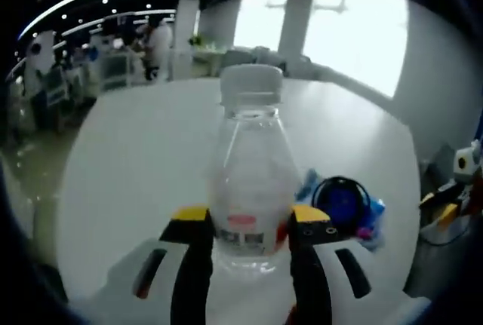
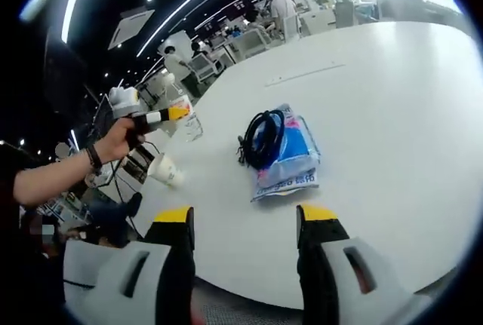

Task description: Arrange the tabletop items into an orderly group along one side of the table until the central work area is clear of visible clutter.

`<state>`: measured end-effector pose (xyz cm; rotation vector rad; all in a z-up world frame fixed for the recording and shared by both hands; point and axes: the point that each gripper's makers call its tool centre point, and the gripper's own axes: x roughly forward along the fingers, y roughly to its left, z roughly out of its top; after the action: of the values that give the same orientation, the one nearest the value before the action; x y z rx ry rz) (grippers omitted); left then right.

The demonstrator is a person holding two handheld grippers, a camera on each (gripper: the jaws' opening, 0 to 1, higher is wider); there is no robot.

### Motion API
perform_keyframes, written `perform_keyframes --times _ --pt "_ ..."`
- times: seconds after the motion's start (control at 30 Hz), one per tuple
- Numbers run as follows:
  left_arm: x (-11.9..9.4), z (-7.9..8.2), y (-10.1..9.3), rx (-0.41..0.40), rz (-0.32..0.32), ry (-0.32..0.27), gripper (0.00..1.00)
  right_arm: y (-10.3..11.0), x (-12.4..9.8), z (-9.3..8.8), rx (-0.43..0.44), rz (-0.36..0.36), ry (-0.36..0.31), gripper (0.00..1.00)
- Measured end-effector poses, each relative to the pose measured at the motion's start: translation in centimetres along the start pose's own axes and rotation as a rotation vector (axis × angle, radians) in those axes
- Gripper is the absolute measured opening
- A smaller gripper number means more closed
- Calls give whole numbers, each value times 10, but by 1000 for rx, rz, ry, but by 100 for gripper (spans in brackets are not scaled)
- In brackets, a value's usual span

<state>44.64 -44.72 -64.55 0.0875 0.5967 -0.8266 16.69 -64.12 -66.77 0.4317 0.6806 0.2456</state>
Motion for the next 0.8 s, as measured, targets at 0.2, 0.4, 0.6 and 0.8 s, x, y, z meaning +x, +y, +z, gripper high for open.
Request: perform_keyframes --times 0.2,0.4,0.6,0.8 --pt "4 -8 17 0 41 17 36 -6 -5 -4 8 -18 3 55" --pt "9 -17 35 -18 80 29 36 -11 -6 -8 19 -34 4 55" --pt "9 -26 40 -46 114 21 36 -14 -4 -6 21 -41 -2 55" --pt "13 -36 49 -75 130 13 36 -13 0 -2 -4 -38 -15 58"
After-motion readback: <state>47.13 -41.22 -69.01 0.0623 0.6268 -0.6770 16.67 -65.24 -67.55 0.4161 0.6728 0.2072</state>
